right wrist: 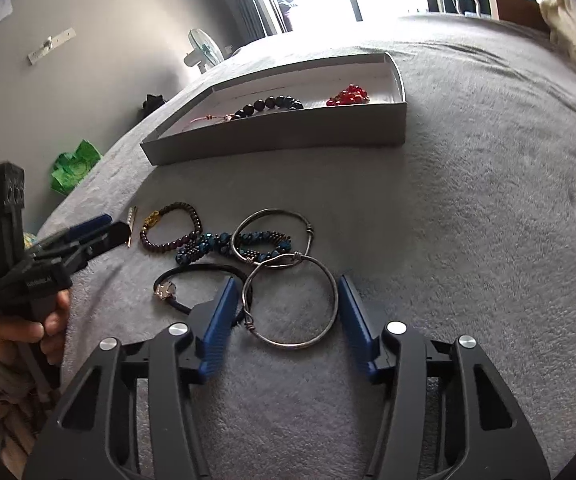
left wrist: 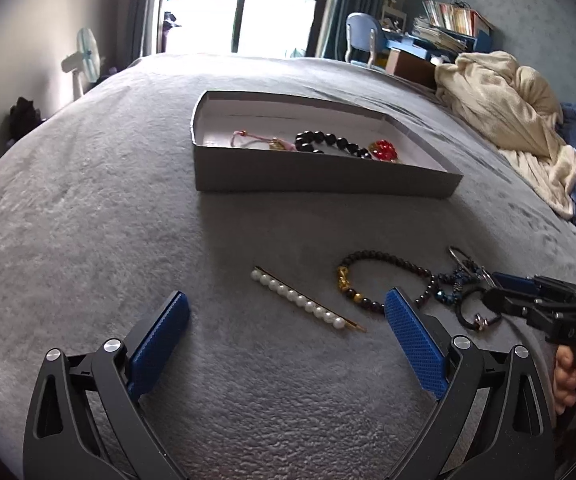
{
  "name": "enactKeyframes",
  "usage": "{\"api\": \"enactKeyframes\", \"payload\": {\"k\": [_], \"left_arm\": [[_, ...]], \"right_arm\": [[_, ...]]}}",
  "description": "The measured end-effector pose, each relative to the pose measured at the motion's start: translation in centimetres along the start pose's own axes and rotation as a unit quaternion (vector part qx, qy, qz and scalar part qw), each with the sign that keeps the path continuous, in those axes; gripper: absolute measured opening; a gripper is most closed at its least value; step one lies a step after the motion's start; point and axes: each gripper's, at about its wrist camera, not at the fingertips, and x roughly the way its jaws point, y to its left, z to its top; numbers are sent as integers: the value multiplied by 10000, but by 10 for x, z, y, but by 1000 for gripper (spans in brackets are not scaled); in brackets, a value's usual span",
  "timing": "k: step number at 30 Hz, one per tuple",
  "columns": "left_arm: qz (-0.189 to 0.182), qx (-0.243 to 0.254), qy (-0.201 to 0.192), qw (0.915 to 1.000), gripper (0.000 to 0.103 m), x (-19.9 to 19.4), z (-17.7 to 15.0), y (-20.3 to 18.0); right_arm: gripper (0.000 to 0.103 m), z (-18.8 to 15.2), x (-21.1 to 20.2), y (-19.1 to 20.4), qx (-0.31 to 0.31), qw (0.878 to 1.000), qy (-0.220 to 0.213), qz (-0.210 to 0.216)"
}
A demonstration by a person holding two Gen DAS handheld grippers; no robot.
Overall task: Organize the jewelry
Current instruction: 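Grasp the pearl hairpin with the left tool while the right tool moves over the silver hoops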
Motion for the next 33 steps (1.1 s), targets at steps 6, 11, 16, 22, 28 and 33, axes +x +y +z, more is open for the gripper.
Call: {"api": "enactKeyframes", "payload": {"k": [6, 11, 16, 22, 28, 33], "left_arm": [[5, -112, -24, 9999, 94, -1, -1, 4], [163, -268, 25, 9995, 73, 0, 2, 6], [110, -307, 132, 9994, 59, -2, 3, 0], [267, -144, 336, 9990, 49, 7, 0, -8], [231, -166, 346, 9990, 19, 6, 3, 6], [194, -115, 411, 9989, 16, 6, 5, 11]], "right_arm": [[47, -1, -5, -2, 15, 9999, -96, 63], [47, -3, -11, -1, -19, 9997, -241, 91], [47, -3, -16, -3, -3, 9992, -362, 146], [47, -3, -22, -3, 24, 9986, -505, 174], [47, -3, -26, -6, 102, 9981, -575, 195], [47, -3, -26, -6, 83, 9981, -577, 180]]}}
